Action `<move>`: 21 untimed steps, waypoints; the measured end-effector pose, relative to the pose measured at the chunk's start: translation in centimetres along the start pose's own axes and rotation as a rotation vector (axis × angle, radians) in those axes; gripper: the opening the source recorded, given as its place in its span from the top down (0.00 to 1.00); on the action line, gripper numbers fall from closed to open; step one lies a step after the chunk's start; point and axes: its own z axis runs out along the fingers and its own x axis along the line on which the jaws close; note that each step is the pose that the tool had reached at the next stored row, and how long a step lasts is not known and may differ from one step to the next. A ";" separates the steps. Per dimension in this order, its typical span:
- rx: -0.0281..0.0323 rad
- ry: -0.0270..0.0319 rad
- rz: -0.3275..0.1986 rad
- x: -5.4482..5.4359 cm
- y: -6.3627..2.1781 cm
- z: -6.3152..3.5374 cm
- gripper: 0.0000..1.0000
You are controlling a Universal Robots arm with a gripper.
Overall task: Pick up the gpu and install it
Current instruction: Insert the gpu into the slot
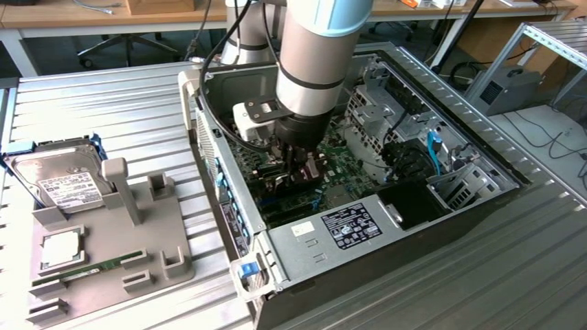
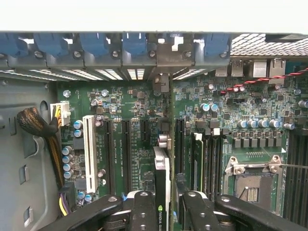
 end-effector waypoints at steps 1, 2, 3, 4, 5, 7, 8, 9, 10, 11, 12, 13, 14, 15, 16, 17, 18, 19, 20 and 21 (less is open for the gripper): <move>0.0000 0.0001 0.000 0.0 0.00 0.01 0.73; 0.0000 0.0001 0.000 0.0 0.01 0.02 0.73; 0.0000 0.0000 0.000 0.0 0.01 0.03 0.73; 0.0001 -0.0001 0.000 0.0 0.03 0.04 0.73; 0.0002 -0.0001 0.000 0.0 0.05 0.04 0.73; 0.0001 -0.0002 0.000 0.0 0.07 0.05 0.73; 0.0000 -0.0001 0.000 0.0 0.07 0.04 0.73; 0.0000 -0.0001 0.000 0.0 0.07 0.04 0.73; 0.0000 -0.0001 0.000 0.0 0.08 0.04 0.73; 0.0000 -0.0001 0.000 0.0 0.07 0.04 0.73; 0.0000 -0.0001 0.000 0.0 0.07 0.04 0.73; 0.0001 -0.0001 0.000 0.0 0.07 0.04 0.73; -0.0003 -0.0003 0.000 0.0 0.08 0.05 0.73; 0.0001 -0.0009 0.000 0.0 0.10 0.07 0.73; 0.0004 -0.0007 0.000 0.0 0.10 0.07 0.73; 0.0003 -0.0004 0.000 0.0 0.08 0.06 0.66; 0.0001 -0.0002 0.000 0.0 0.08 0.05 0.66; 0.0001 -0.0001 0.000 0.0 0.08 0.05 0.66; 0.0000 -0.0001 0.000 0.0 0.08 0.04 0.66; -0.0002 0.0003 0.000 0.0 0.07 -0.04 0.66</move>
